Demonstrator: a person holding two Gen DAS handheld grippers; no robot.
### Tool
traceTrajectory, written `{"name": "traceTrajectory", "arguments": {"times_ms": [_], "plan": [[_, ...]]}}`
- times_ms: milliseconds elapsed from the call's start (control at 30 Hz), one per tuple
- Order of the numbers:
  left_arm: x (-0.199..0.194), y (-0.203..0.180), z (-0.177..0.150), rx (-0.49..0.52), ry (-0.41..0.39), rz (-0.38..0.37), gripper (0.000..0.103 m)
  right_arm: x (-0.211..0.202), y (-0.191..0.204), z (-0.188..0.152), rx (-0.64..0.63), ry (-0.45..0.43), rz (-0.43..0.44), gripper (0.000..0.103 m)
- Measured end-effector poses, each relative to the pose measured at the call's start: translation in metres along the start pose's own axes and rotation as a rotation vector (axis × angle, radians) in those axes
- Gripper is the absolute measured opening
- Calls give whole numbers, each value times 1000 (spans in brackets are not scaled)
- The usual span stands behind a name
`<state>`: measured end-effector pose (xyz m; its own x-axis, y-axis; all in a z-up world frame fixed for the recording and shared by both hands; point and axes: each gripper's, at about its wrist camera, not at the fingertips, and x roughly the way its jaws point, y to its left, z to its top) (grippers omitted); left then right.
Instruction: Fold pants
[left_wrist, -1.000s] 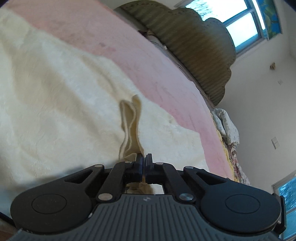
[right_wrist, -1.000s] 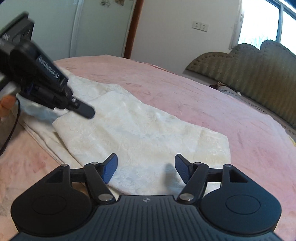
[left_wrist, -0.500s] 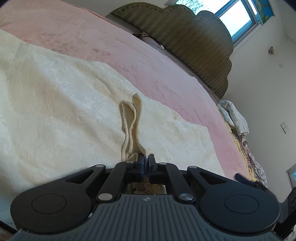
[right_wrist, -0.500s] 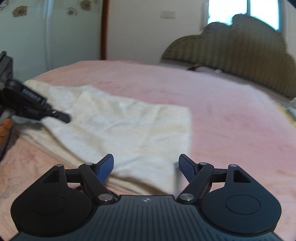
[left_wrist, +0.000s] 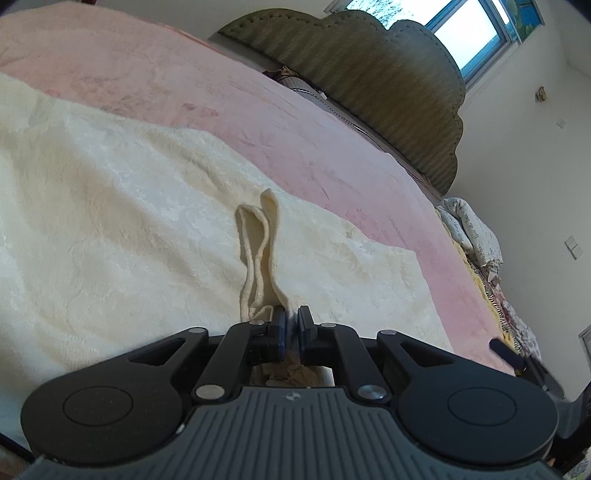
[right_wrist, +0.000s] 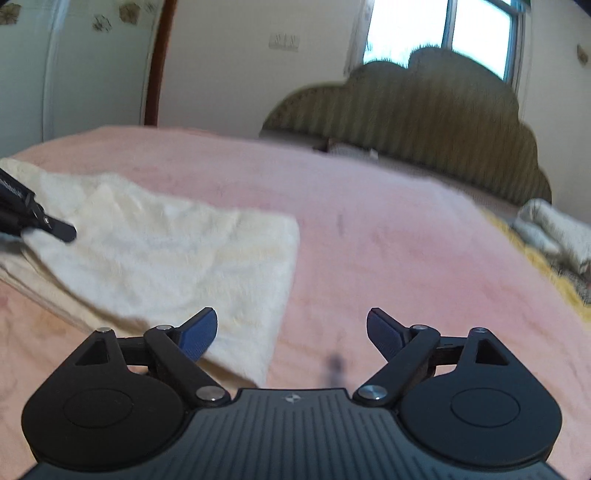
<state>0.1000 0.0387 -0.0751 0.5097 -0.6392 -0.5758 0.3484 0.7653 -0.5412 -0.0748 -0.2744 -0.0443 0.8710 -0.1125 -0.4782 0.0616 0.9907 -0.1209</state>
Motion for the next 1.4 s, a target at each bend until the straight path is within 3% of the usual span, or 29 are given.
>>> {"name": "traceTrajectory", "arguments": {"times_ms": [100, 133, 267, 367, 467, 533, 600, 767, 867, 967, 1067, 1133, 1300, 1400], "plan": [[-6, -18, 4, 91, -26, 39, 21, 0, 12, 14, -26, -58, 63, 89], [-8, -24, 7, 122, -42, 54, 27, 4, 17, 18, -29, -67, 90, 89], [-14, -45, 23, 235, -132, 113, 67, 23, 35, 38, -46, -92, 191, 90], [-3, -55, 36, 292, -143, 125, 70, 44, 49, 51, -92, -60, 236, 103], [24, -55, 44, 318, -78, 172, 70, 79, 58, 48, -93, 66, 261, 103], [45, -49, 44, 341, -39, 243, 69, 98, 54, 37, -46, 138, 302, 103], [59, -41, 41, 367, -32, 322, 71, 100, 42, 31, 41, 133, 346, 103], [36, -51, 33, 399, -112, 325, 73, 83, 38, 34, 59, 114, 297, 103], [23, -62, 30, 387, -122, 264, 87, 81, 34, 35, 109, 116, 342, 103], [31, -68, 27, 377, -70, 184, 93, 94, 39, 33, 103, 147, 323, 103], [53, -70, 19, 414, -13, 258, 93, 96, 43, 32, 89, 125, 313, 103], [56, -71, 13, 445, -19, 314, 92, 94, 41, 33, 109, 125, 305, 103], [38, -74, 15, 436, -107, 299, 95, 79, 39, 45, 112, 134, 231, 103], [43, -71, 23, 417, -91, 319, 95, 81, 34, 62, 50, 113, 173, 103]]}}
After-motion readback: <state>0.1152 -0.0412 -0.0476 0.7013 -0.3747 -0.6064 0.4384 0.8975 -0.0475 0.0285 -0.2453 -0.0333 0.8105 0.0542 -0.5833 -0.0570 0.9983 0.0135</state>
